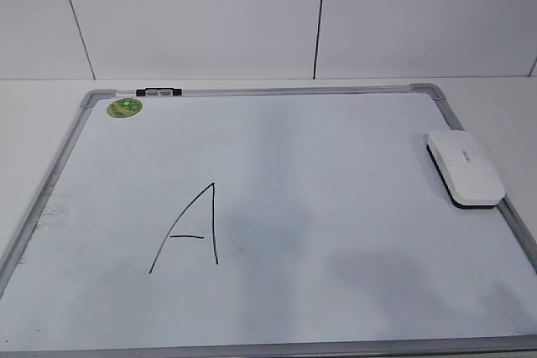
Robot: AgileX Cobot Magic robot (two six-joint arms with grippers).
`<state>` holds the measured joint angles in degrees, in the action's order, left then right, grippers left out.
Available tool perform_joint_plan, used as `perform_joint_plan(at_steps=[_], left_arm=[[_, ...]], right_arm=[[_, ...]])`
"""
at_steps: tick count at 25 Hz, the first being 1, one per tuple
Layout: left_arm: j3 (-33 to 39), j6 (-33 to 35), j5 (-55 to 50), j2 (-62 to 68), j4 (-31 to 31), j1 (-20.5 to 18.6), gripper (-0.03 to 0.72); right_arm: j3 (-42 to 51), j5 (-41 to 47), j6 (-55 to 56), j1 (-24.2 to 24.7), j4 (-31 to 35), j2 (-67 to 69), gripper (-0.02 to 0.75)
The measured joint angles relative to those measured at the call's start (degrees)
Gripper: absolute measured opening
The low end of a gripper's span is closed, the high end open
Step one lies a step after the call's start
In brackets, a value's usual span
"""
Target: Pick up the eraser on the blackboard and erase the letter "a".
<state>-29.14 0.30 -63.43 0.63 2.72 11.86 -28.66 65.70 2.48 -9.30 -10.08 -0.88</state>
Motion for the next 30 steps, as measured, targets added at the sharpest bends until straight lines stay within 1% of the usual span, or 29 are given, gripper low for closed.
perform_joint_plan(at_steps=[4, 7, 12, 18, 22, 30], left_arm=[[0.00, 0.00, 0.00, 0.00, 0.00, -1.69, 0.486], [0.00, 0.00, 0.00, 0.00, 0.00, -3.95, 0.486], [0.00, 0.00, 0.00, 0.00, 0.00, -8.25, 0.486], [0.00, 0.00, 0.00, 0.00, 0.00, -11.96, 0.486], [0.00, 0.00, 0.00, 0.00, 0.00, -12.84, 0.486], [0.00, 0.00, 0.00, 0.00, 0.00, -12.84, 0.486]], right_arm=[[0.00, 0.00, 0.00, 0.23, -0.11, -0.13, 0.594], [0.00, 0.00, 0.00, 1.04, -0.11, -0.13, 0.594], [0.00, 0.00, 0.00, 4.20, -0.11, -0.13, 0.594], [0.00, 0.00, 0.00, 7.45, -0.11, -0.15, 0.594], [0.00, 0.00, 0.00, 7.95, -0.11, -0.15, 0.594], [0.00, 0.00, 0.00, 7.95, -0.11, -0.15, 0.594]])
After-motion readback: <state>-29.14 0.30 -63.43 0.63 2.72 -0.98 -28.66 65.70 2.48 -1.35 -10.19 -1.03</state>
